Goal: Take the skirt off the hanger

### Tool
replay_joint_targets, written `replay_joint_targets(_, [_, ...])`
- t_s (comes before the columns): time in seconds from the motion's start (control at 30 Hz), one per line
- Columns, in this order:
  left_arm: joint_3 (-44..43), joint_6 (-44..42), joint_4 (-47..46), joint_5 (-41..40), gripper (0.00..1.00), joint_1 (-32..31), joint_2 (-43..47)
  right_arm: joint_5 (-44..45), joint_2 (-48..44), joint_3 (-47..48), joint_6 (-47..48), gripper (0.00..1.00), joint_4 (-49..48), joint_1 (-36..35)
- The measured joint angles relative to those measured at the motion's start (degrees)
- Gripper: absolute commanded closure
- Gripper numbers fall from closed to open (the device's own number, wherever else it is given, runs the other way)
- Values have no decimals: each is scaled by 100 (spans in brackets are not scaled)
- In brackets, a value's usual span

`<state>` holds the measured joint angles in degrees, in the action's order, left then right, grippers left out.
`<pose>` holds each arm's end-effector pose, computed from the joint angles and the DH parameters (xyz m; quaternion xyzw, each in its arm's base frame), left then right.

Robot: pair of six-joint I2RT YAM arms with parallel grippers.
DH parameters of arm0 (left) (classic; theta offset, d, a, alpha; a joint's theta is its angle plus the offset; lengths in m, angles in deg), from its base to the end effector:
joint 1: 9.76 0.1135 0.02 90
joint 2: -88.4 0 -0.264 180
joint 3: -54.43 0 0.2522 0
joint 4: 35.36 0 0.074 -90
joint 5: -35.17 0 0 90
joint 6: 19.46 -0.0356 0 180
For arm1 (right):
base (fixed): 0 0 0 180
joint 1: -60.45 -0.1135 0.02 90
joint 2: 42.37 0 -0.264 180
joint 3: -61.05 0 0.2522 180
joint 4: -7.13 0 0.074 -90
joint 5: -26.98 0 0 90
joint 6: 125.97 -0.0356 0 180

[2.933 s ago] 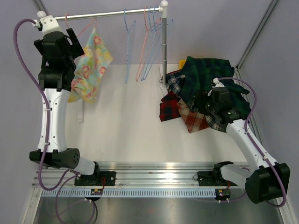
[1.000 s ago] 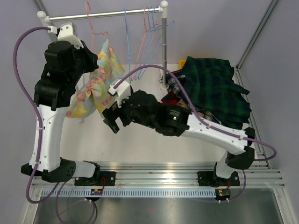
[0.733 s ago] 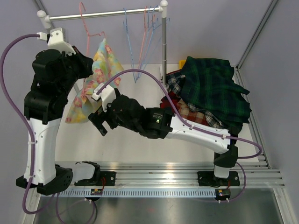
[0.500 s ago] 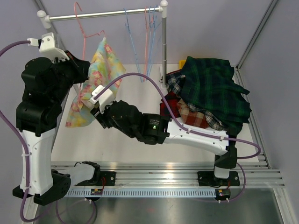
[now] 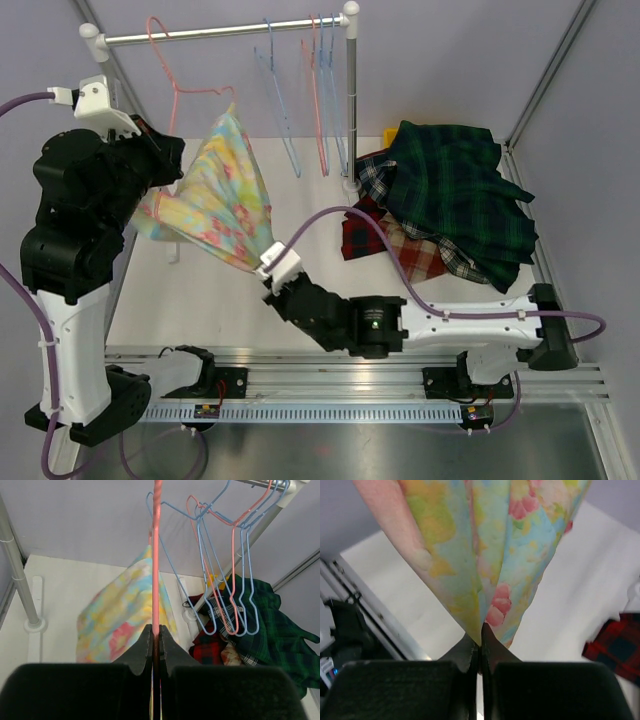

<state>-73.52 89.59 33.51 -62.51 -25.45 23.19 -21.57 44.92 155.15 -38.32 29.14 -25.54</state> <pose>0.1298 -0.0315 0.5657 -0.0665 0.7406 -0.1515 0.6513 0.0483 0.3526 0.3807 -0.3352 0.6970 0.1942 0.6034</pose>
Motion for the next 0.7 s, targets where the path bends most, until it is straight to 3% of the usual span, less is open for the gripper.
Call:
replay_joint_targets(0.17, [-413, -151, 149, -188, 100, -4, -216, 450, -914, -1556, -1366, 100, 570, -330])
replay_joint_targets(0.37, [-393, -282, -251, -461, 100, -4, -236, 975, -1213, -2142, -2354, 100, 1665, -450])
replay_joint_targets(0.53, [114, -389, -553, -527, 100, -4, -146, 1755, -1779, -2142, -2277, 100, 1867, -372])
replay_joint_targets(0.7, [422, -426, -651, -527, 100, -2, -361, 1908, -2413, -2144, -1488, 100, 1644, 640])
